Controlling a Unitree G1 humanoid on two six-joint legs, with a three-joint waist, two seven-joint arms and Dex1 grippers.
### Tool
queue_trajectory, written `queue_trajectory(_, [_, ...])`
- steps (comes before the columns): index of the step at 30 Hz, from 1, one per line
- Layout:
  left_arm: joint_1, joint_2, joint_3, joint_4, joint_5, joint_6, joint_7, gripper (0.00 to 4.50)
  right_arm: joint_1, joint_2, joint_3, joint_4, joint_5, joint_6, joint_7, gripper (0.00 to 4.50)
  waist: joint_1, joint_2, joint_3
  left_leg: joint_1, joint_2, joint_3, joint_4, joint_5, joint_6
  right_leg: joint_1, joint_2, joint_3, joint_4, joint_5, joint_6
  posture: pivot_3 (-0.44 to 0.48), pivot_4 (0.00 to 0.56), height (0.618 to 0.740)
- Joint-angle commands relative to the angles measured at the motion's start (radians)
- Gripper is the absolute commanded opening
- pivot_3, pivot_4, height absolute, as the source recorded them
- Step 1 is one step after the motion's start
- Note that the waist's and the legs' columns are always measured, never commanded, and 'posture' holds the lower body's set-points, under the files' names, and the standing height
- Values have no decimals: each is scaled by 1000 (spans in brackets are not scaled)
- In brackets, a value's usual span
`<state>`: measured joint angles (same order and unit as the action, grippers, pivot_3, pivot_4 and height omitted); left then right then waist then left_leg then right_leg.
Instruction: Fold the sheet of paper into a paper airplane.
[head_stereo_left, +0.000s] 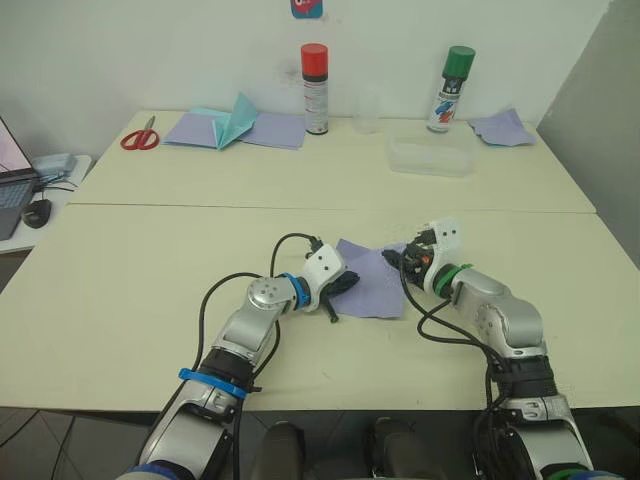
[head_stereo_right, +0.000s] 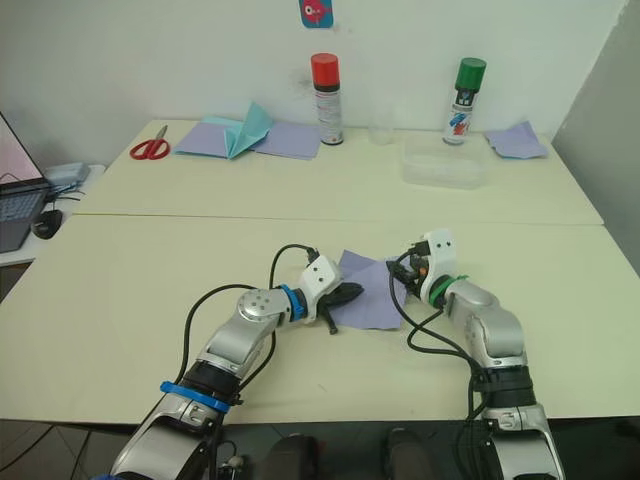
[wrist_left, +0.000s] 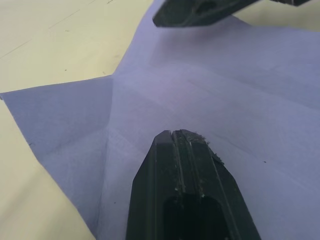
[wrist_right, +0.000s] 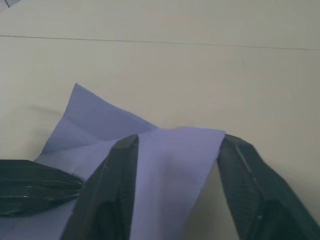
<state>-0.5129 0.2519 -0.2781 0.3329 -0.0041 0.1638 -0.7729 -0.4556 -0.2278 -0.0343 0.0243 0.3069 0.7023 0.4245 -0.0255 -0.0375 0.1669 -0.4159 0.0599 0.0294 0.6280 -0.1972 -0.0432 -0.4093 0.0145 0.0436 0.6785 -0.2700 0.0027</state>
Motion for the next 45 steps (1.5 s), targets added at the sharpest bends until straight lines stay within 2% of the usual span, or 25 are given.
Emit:
queue_trajectory(1, [6,-13,-31,32,20,16,-4,0,-8,-27,16,-9,-8,-38,33,943,0,0,0,0,0,0,0,0,0,0,0,0,0,0,0,0,150,740])
queue_trajectory(4, [1,-11,-27,32,16,24,-14,0,-4,-34,31,-15,-10,-57,53,20,0,0,0,0,0,0,0,0,0,0,0,0,-1,0,0,0,150,740])
queue_trajectory(15, [-2,-11,-52,53,34,39,-40,0,32,-137,227,-47,-154,-267,188,20,0,0,0,0,-5,-1,0,0,0,0,0,0,-1,0,0,0,150,740])
queue_trajectory(45, [24,16,-47,27,43,30,-20,0,15,-127,281,19,-225,-211,240,20,-2,0,0,0,-6,-1,0,0,0,1,0,0,-1,0,0,0,150,740])
